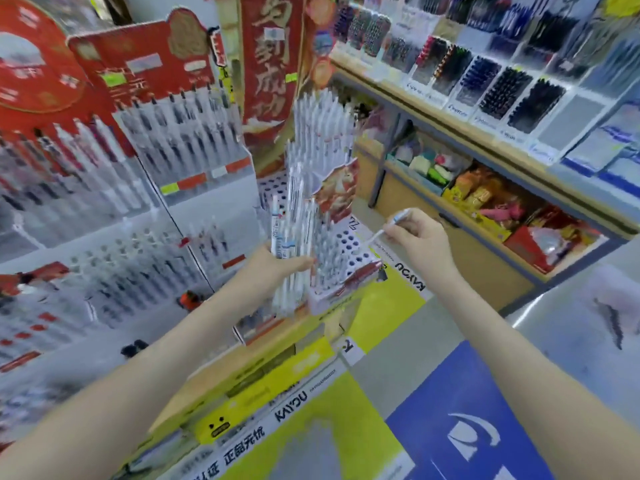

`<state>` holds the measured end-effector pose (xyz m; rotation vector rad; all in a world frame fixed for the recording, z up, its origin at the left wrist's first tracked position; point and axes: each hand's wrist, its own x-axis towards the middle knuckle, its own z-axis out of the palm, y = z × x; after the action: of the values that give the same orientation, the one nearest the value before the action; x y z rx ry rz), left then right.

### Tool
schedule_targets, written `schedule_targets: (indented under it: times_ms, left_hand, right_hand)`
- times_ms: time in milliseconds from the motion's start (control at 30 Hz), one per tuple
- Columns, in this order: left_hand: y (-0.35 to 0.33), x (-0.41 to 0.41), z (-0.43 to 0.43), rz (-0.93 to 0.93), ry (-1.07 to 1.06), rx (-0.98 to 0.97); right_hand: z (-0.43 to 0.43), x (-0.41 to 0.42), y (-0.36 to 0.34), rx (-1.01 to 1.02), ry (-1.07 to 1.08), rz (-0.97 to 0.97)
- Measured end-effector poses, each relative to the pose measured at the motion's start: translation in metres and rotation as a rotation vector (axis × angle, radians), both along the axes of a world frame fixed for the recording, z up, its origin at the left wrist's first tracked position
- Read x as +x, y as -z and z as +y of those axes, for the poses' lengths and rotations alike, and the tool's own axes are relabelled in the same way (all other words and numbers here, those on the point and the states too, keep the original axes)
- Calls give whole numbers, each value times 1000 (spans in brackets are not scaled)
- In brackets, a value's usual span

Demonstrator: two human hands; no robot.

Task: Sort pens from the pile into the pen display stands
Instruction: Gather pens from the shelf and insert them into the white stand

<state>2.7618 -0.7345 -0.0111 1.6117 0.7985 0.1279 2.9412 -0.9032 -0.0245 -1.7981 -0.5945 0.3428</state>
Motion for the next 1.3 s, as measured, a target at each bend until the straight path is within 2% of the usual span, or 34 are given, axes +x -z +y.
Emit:
schedule_targets:
  times_ms: [300,633,767,1033,1100,1167,1233,1300]
  left_hand:
    - [9,61,20,48,44,88]
    - [14,71,24,108,-50,27]
    - [10,73,18,114,-45,30]
    - [11,75,11,152,-39,30]
    - [10,76,8,146,-28,19]
    - [11,77,6,126,4,11]
    - [11,79,4,129,33,23]
    - [9,83,2,131,48,54]
  right_hand:
    - [56,69,41,-195,-255,4]
    - [89,94,62,-380,-647,-151]
    - [92,94,71,-557,-825,-241]
    - [98,93,85,-620,-835,-256]
    - [92,94,76,-574,-778,-293]
    - [86,94,56,-361,-681,-211]
    - [79,89,29,-135,-646,28]
    - [76,82,11,-41,-719,273]
